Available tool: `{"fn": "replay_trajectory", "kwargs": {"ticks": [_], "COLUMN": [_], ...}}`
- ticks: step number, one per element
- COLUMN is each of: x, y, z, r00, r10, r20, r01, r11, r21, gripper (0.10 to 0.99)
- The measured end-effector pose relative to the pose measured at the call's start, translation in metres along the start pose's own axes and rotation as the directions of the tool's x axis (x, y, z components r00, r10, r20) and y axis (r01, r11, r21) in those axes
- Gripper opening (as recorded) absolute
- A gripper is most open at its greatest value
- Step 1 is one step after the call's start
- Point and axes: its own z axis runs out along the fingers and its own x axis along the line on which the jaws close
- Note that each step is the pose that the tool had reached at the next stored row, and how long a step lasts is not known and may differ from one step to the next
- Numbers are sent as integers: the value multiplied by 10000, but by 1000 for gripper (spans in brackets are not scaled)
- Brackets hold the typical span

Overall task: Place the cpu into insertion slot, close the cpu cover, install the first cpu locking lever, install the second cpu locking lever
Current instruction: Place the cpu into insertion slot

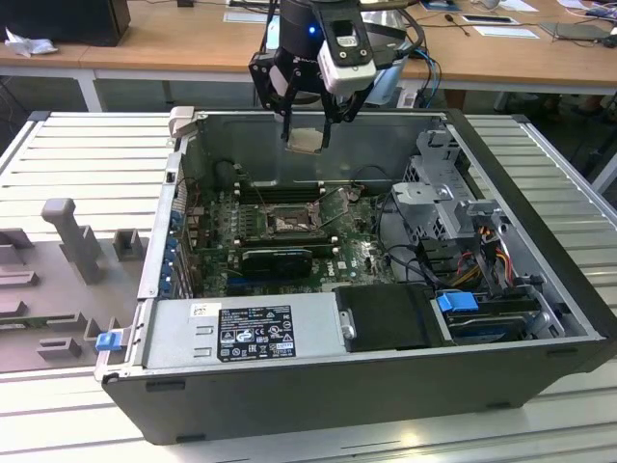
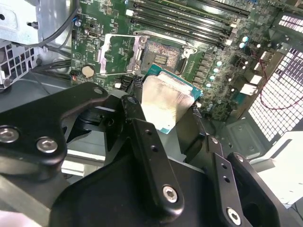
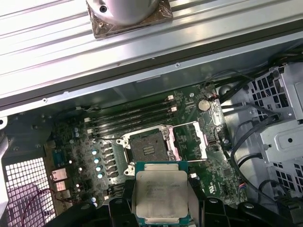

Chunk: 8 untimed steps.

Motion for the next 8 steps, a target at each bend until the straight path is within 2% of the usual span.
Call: {"fn": "replay_trajectory", "kwargs": {"ticks": [8], "x": [0], "y": [0], "z": [0], "r00": [9991], "r10": [428], "r20": [38], "r01": [-428], "r11": [9991], "r21": [-9], "gripper": [525]}}
